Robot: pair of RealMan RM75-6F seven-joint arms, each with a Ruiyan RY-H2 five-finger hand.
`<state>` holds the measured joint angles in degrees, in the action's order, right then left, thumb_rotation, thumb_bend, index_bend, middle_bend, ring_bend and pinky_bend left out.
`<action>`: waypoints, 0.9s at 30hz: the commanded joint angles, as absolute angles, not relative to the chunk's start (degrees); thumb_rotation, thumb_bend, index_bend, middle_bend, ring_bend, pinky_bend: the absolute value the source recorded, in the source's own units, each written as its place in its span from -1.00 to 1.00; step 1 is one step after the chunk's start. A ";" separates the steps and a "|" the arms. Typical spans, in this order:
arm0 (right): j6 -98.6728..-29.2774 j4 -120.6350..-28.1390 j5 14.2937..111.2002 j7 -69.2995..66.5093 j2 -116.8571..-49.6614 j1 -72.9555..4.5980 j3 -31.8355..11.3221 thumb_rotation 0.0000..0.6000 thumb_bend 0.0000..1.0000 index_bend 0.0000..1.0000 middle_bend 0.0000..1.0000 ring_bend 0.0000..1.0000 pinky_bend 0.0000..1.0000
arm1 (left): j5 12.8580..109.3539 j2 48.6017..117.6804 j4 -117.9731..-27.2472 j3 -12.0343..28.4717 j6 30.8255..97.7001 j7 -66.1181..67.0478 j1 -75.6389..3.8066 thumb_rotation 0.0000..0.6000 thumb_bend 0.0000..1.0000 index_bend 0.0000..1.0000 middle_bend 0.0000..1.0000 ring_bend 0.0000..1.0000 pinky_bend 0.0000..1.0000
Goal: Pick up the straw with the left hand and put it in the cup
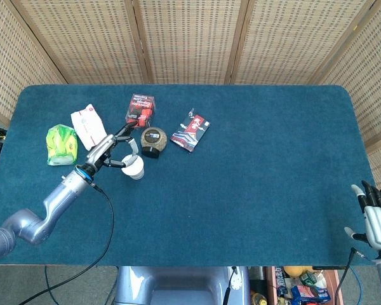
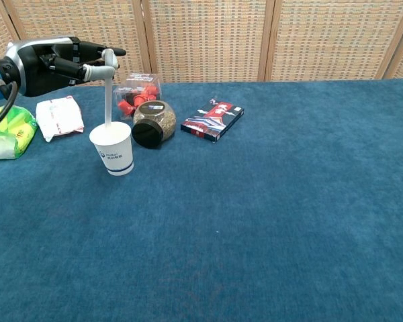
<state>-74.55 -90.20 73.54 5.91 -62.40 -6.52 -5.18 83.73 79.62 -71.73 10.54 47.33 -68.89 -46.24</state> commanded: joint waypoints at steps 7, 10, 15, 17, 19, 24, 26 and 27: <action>-74.27 -90.01 73.11 6.09 -62.52 -6.64 -5.21 1.00 -1.00 -1.00 -1.00 -1.00 -1.00 | 84.14 82.41 -67.47 9.18 47.19 -70.29 -46.72 1.00 -0.21 0.16 -1.00 -1.00 -1.00; -74.17 -89.99 73.05 6.11 -62.54 -6.68 -5.19 1.00 -1.00 -1.00 -1.00 -1.00 -1.00 | 84.35 82.65 -66.85 8.81 47.08 -70.49 -46.89 1.00 -0.21 0.16 -1.00 -1.00 -1.00; -74.10 -89.99 72.98 6.09 -62.51 -6.70 -5.15 1.00 -1.00 -1.00 -1.00 -1.00 -1.00 | 84.29 83.12 -65.78 8.31 46.89 -69.44 -47.04 1.00 -0.21 0.15 -1.00 -1.00 -1.00; -74.07 -89.97 72.95 6.11 -62.52 -6.71 -5.14 1.00 -1.00 -1.00 -1.00 -1.00 -1.00 | 84.20 83.19 -65.73 8.24 46.95 -69.09 -47.03 1.00 -0.21 0.05 -1.00 -1.00 -1.00; -73.97 -89.95 72.89 6.12 -62.56 -6.77 -5.14 1.00 -1.00 -1.00 -1.00 -1.00 -1.00 | 84.29 83.00 -65.81 8.05 46.92 -69.14 -47.02 1.00 -0.21 -0.11 -1.00 -1.00 -1.00; -73.95 -89.96 72.90 6.22 -62.58 -6.82 -5.11 1.00 -1.00 -1.00 -1.00 -1.00 -1.00 | 84.69 82.41 -66.09 7.37 46.56 -69.36 -47.12 1.00 -0.21 -0.43 -1.00 -1.00 -1.00; -74.03 -90.01 72.96 6.26 -62.56 -6.79 -5.08 1.00 -1.00 -1.00 -1.00 -1.00 -1.00 | 84.75 82.31 -66.09 7.33 47.00 -69.54 -46.98 1.00 -0.21 -0.60 -1.00 -1.00 -1.00; -74.08 -90.05 72.98 6.27 -62.55 -6.78 -5.08 1.00 -1.00 -1.00 -1.00 -1.00 -1.00 | 84.78 82.31 -66.03 7.34 47.34 -69.43 -46.87 1.00 -0.22 -0.73 -1.00 -1.00 -1.00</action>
